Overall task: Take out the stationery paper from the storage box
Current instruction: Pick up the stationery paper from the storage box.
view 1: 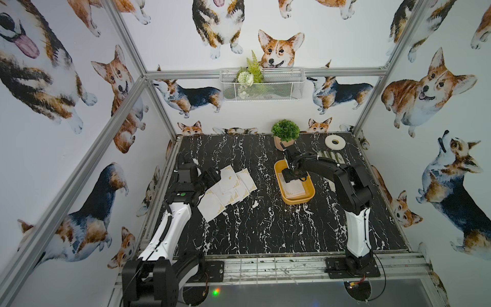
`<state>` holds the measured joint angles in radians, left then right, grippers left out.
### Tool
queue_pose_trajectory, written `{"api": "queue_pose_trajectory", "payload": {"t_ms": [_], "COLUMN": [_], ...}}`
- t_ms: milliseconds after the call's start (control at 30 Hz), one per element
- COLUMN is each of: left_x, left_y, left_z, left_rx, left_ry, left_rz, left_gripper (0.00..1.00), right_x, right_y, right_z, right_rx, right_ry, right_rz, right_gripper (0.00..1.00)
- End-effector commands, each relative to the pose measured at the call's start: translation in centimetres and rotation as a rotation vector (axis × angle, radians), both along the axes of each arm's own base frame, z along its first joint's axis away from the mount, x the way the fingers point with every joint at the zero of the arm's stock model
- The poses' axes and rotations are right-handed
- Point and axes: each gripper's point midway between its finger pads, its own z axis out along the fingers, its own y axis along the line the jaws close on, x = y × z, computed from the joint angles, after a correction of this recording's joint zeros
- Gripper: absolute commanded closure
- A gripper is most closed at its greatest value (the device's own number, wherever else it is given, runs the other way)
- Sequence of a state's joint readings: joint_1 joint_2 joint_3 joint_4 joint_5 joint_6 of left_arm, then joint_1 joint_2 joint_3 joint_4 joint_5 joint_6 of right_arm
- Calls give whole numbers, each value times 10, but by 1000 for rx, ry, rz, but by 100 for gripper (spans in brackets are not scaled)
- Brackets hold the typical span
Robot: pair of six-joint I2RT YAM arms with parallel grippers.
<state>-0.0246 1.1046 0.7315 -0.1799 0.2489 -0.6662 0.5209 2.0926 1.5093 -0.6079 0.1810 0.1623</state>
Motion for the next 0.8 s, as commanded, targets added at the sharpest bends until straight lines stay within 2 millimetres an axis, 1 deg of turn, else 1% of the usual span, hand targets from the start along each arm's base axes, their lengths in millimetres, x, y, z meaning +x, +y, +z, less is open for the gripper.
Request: {"api": "queue_pose_trajectory", "payload": {"t_ms": [0, 133, 267, 333, 433, 500, 633, 700, 767], "left_x": [1, 0, 0, -1, -2, -2, -2, -3, -3], "left_y": [1, 2, 2, 2, 2, 2, 2, 2, 1], "left_z": [0, -1, -2, -2, -3, -3, -3, -2, 0], "left_rx": [5, 9, 9, 9, 8, 10, 10, 10, 6], "left_ry": [-3, 0, 2, 4, 6, 6, 7, 6, 1], "left_rz": [2, 3, 3, 3, 6, 4, 4, 5, 2], "left_gripper": [16, 16, 16, 16, 16, 16, 16, 16, 16], "right_x": [-16, -25, -32, -34, -34, -33, -28, -25, -23], "right_y": [-12, -9, -8, -9, -9, -8, -6, -3, -1], "right_z": [-19, -29, -35, -37, -35, -31, -13, 1, 18], "right_rx": [-46, -21, -1, 5, 11, 19, 40, 58, 82], "right_ry": [80, 117, 139, 148, 142, 132, 94, 65, 30], "right_rz": [-20, -29, -36, -39, -43, -44, -48, -49, -51], "right_gripper": [26, 30, 36, 44, 55, 61, 83, 89, 90]}}
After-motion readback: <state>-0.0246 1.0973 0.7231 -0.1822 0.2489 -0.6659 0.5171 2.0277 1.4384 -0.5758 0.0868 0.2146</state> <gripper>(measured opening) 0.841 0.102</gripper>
